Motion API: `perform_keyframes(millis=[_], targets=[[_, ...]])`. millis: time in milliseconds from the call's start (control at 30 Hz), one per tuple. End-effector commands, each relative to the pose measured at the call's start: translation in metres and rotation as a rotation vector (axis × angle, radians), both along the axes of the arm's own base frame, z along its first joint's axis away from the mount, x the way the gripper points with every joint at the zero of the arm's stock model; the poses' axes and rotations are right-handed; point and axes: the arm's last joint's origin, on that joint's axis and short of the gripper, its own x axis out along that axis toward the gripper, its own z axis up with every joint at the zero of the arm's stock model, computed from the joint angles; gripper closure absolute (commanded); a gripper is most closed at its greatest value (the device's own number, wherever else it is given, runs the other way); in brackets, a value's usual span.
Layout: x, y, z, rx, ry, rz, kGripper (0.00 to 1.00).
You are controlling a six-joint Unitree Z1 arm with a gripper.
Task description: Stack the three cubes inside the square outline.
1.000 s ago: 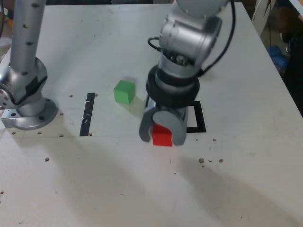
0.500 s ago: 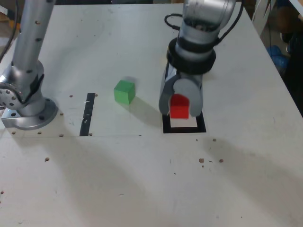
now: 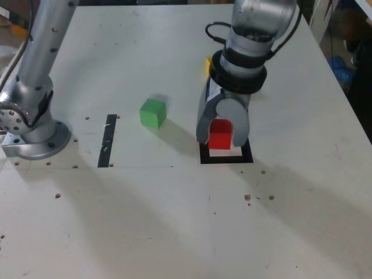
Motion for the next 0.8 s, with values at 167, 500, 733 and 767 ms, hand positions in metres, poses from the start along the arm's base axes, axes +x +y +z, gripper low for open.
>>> perform_keyframes(millis=[167,500,733,767], targets=[[0.003,0.004,-0.008,-0.010,0.013,-0.022,0.67],[0.004,0.006,-0.011,-0.019,0.002,-0.039,0.49],[0.005,0.007,-0.017,-0.031,-0.020,-0.054,0.15],[0.004,0.007,-0.018,-0.030,-0.023,-0.055,0.13]])
